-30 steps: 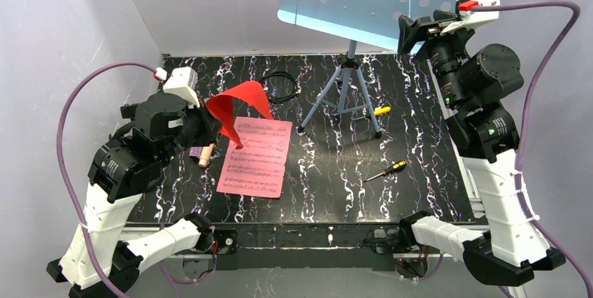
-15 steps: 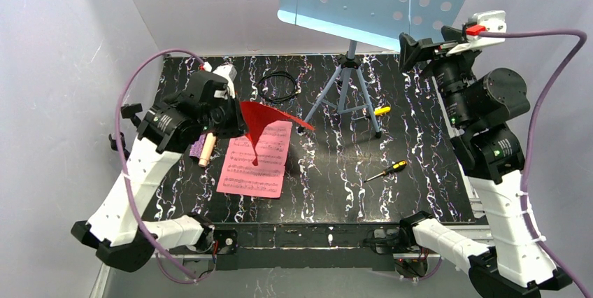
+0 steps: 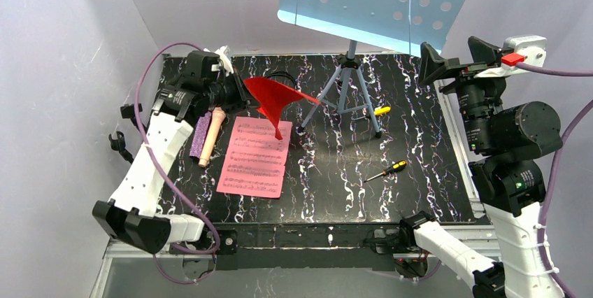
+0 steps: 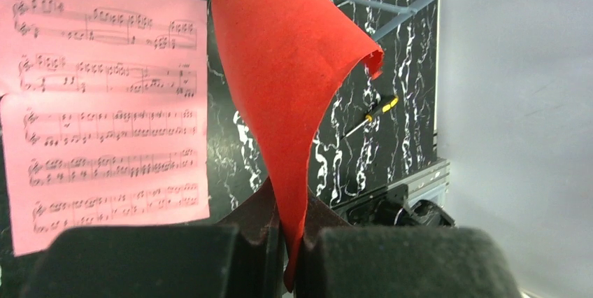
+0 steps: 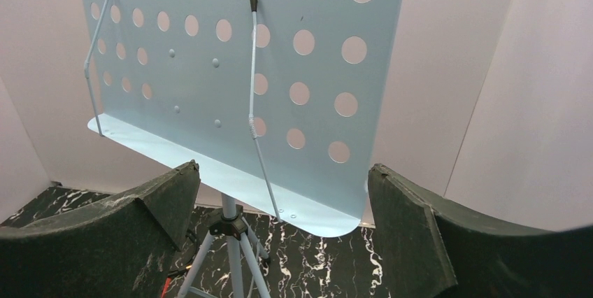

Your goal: Pack up the instrument practice props

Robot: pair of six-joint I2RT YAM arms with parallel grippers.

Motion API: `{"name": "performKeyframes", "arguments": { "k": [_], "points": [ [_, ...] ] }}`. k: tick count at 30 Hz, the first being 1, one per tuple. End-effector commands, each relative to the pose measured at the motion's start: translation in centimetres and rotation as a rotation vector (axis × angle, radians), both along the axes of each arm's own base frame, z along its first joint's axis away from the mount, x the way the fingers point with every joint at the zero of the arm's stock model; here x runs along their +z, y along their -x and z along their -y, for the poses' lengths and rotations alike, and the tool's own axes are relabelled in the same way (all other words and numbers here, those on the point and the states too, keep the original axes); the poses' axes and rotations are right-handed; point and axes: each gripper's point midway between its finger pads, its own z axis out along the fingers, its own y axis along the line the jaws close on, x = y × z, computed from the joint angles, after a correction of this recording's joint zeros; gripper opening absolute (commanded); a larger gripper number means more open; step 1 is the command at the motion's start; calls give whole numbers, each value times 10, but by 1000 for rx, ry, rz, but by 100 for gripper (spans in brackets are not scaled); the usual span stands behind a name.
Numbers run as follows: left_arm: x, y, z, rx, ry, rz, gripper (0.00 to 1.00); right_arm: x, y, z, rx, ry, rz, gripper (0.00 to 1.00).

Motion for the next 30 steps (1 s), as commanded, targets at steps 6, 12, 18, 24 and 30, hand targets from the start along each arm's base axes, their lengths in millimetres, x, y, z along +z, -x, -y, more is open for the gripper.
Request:
{"name": "performKeyframes", "arguments": {
  "k": [6,12,18,24,30],
  "points": [
    [4,-51,12,4,152,5,0,7,7,12,-50,-3,25,99],
    [-9,-65,14,28,171,-1,0,6,6,14,-62,5,18,99],
    [-52,-63,20,74,246,-81,0,0,1,11,-60,15,5,99],
    [-85,-44,14,77,208,-151,0,-5,-3,9,-59,23,-10,99],
    [-111,-17,-5,120,126,-189,0,-8,-6,6,-50,29,-20,99]
  ]
}}
